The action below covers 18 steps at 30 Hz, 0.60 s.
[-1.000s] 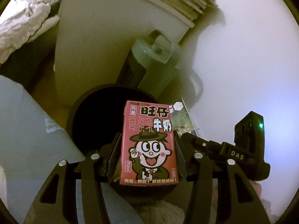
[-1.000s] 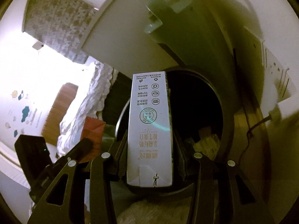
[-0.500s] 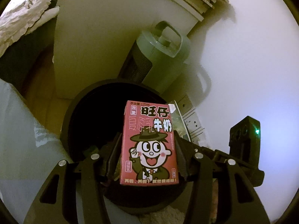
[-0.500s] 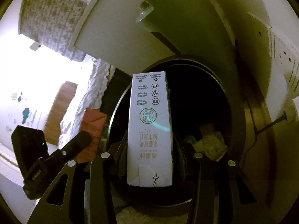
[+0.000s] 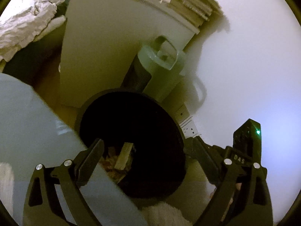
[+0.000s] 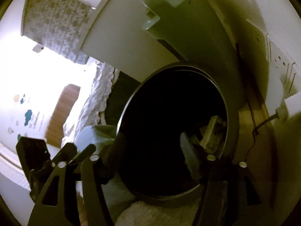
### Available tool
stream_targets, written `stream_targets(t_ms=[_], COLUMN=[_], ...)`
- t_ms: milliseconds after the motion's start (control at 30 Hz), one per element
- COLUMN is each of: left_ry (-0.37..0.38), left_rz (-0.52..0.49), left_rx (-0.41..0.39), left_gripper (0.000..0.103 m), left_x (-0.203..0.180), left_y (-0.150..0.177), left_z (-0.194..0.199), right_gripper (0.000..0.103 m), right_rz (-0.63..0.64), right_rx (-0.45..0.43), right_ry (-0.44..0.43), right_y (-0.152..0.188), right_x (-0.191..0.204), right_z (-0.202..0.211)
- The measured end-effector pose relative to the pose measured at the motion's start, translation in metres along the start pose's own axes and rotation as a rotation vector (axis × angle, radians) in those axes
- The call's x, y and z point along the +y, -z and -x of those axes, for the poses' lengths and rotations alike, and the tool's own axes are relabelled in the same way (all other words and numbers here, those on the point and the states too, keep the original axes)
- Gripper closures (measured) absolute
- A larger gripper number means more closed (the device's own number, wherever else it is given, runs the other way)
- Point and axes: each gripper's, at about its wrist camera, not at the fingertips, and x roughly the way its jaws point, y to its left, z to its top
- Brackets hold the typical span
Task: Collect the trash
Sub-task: 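Grasp the orange plastic bag with the left tool while the right grasps the white fluffy item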
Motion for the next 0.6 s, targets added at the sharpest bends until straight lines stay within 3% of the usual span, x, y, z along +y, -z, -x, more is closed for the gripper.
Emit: stream_targets(t_ms=[167,300,433,600], left_ry=[-0.016,-0.073,-0.195,-0.36], left_rz=[0.018,0.038,0.053,0.105], left_rx=[-0.072,-0.132,-0.193,-0.229], left_gripper=[0.008,0.008,0.008,0.008], left_x=[0.007,0.022,0.049,0.092], left_y=[0.015,0.034,0.058,0.093], left_z=[0.059,0.114,0.178,0.245], right_gripper=[0.035,0.032,0.03,0.03], right_rz=[0.062,0.153,0.255,0.477], right_rx=[0.012,0.038,0.101,0.274], right_ry=[-0.011,-0.03,-0.061,-0.09], right_y=[0.007,0.017,0.036,0.09], right_x=[0.028,0.071,0.12,0.202], right_z=[0.016,0.022,0.016,-0.011])
